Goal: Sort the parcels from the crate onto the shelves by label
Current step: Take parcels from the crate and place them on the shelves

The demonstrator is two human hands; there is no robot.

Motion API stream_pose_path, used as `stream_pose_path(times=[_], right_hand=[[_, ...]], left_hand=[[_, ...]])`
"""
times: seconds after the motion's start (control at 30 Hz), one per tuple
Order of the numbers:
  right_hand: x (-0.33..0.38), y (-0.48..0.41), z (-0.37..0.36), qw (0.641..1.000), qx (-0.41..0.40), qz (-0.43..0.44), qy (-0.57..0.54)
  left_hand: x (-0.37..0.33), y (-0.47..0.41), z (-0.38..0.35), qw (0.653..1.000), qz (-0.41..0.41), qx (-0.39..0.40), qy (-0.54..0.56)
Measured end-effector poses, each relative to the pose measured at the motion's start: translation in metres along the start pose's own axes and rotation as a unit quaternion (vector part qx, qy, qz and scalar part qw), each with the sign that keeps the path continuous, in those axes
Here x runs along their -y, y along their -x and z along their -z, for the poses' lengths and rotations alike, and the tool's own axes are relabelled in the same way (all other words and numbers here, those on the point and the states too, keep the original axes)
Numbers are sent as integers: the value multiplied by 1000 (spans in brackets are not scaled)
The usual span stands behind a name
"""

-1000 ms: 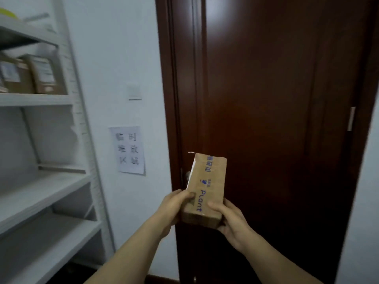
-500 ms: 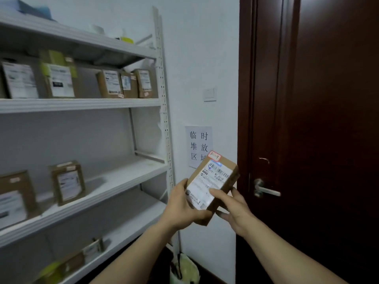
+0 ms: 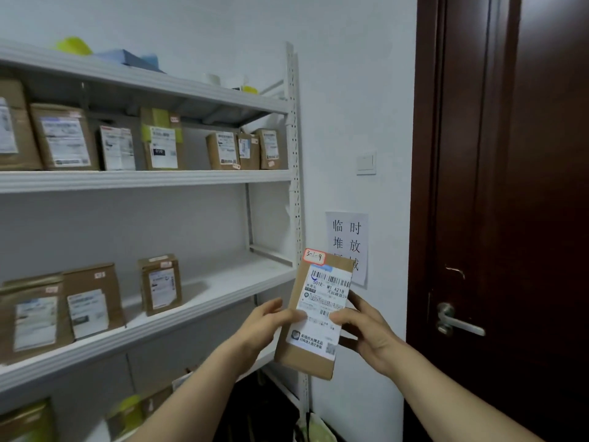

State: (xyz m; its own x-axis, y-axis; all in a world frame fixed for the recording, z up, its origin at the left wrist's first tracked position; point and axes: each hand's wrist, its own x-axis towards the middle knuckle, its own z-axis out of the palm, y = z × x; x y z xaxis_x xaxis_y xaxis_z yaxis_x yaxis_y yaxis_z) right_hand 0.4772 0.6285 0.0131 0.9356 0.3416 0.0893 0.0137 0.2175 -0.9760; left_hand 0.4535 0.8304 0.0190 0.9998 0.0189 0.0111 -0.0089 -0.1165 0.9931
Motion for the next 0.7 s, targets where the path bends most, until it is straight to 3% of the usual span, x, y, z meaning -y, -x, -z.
stream_pose_path(times=[0.2,0.43,0.7], right_hand=[[5,-2,-11,999,39,20,9],[9,-7,-16,996,81,38,0],[21,-19,-21,994,97,52,15]], left_hand=[[-7,18,6,1000,-4,13,23],[-20,31,8,999,-7,40,-28],[-39,22,2,999,-22,-45,1]])
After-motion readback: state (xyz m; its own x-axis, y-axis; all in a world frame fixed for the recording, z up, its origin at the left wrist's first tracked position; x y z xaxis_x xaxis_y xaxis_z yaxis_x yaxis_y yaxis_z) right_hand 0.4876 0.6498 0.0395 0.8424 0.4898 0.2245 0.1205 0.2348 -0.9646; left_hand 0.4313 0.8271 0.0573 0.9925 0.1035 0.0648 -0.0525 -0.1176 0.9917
